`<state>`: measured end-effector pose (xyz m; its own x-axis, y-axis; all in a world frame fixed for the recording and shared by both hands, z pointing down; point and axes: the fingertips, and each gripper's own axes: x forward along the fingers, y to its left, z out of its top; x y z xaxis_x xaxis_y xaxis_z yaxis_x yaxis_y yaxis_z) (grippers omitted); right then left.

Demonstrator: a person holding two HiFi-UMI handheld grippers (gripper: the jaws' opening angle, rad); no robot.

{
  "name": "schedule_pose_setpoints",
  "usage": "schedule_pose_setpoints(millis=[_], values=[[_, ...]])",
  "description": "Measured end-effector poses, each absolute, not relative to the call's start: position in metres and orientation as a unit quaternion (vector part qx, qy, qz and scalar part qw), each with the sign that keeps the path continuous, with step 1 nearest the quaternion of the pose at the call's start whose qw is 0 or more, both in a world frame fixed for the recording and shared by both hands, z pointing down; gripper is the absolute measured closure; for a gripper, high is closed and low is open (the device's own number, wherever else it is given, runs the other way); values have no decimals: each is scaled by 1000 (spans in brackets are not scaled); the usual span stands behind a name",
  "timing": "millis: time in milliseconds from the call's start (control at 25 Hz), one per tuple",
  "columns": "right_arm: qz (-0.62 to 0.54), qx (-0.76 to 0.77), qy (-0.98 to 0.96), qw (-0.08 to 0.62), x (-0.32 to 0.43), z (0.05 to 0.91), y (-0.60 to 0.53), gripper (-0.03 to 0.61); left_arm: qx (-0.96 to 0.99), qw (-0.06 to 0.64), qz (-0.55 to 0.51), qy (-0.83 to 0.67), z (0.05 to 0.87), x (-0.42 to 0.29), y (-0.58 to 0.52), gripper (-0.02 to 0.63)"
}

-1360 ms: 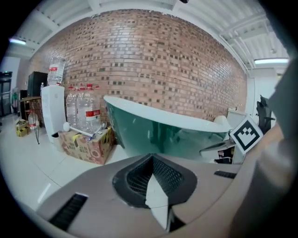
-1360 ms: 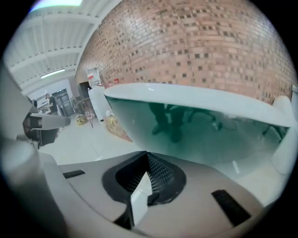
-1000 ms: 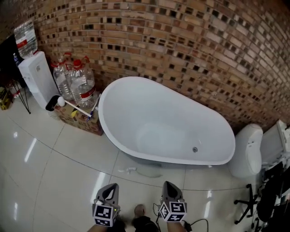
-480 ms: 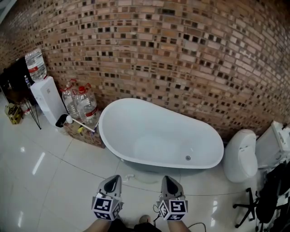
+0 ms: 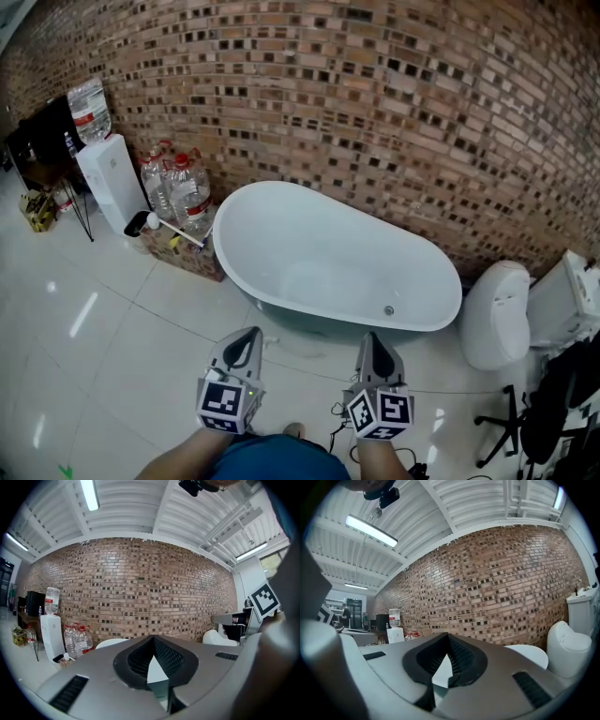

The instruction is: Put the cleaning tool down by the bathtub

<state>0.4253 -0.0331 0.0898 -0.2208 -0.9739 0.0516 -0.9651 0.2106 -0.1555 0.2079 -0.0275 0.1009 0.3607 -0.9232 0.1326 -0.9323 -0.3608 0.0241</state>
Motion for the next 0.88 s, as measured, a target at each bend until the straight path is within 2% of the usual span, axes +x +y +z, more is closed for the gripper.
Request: schedule_pose_setpoints(millis=[880], values=[[-72,-631,772,8,393,97,-31,569,828,51,42,-557,108,179,-33,614]])
